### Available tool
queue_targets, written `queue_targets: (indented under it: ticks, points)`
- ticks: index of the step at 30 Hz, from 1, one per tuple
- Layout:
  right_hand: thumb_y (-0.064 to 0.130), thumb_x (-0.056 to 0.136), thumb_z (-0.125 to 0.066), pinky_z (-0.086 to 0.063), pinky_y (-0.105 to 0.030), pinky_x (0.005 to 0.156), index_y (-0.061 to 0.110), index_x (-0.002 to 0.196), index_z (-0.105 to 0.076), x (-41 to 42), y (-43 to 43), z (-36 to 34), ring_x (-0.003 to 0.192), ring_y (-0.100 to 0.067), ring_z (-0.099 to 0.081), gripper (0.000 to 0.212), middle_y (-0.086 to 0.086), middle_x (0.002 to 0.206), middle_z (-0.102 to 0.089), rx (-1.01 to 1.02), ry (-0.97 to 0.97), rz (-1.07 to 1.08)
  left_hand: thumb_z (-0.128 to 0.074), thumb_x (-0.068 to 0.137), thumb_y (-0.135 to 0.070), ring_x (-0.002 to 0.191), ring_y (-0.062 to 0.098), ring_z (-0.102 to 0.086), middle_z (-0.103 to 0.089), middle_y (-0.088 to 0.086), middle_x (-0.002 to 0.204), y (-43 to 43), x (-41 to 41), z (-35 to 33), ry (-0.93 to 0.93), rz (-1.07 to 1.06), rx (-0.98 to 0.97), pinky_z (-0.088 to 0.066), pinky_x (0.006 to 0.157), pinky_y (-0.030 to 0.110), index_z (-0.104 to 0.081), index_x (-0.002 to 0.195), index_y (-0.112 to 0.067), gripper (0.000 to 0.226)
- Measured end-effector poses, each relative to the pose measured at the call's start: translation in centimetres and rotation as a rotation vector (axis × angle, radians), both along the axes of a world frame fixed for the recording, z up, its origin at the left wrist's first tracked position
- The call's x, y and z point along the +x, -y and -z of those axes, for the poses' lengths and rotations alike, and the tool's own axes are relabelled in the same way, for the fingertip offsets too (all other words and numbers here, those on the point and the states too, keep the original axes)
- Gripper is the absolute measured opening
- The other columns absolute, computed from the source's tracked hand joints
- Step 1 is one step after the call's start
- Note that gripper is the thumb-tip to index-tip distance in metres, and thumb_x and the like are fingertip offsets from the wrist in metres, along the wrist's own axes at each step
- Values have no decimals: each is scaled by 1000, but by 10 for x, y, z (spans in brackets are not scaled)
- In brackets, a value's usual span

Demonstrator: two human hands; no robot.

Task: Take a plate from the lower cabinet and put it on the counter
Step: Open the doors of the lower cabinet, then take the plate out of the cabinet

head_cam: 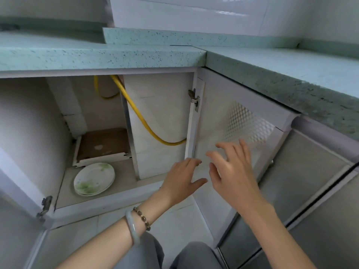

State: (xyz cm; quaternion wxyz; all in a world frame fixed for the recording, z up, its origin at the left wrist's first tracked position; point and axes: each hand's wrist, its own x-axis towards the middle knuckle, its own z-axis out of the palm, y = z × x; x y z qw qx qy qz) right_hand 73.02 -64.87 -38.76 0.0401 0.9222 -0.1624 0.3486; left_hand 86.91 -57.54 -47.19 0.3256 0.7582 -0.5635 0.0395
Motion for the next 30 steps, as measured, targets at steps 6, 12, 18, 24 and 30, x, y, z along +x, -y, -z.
queue_targets:
  ticks: [6,12,18,24,30]
  points:
    - [2,69,-75,-37,-59,102,5,103,-68,69,-25,30,99,-38,-60,35,-16,100,-65,133,-57,-173,-61,85,-51,118,14,-51,-53,-6,132,-92,70,13,-112,-345,21,-37,96,29,-45,132,-24,56]
    - [12,78,-70,-41,-48,100,10,116,-63,141,-57,77,106,-31,-57,39,-9,109,-65,278,-246,-290,-62,84,-50,107,7,-53,-55,-8,126,-193,127,30,-244,-650,19,-44,96,34,-46,128,-23,54]
    - [19,86,-62,-40,-34,97,15,125,-57,220,-73,131,112,-25,-51,40,-7,117,-59,691,-400,-345,-68,84,-42,98,9,-56,-58,-3,119,-255,182,69,-427,-851,-31,-41,81,24,-51,123,-19,49]
    - [16,88,-63,-41,-18,69,13,115,-61,310,-91,191,93,-17,-57,27,-5,103,-59,1187,-407,-219,-69,85,-35,105,21,-59,-62,9,118,-277,256,131,-663,-985,-96,-45,90,30,-53,124,-9,50]
    - [15,89,-62,-50,-35,83,10,111,-63,388,-98,258,92,-22,-60,23,-7,101,-62,1419,-343,-97,-68,86,-34,101,19,-56,-63,11,125,-274,320,198,-867,-1059,-100,-37,86,25,-54,130,-5,55]
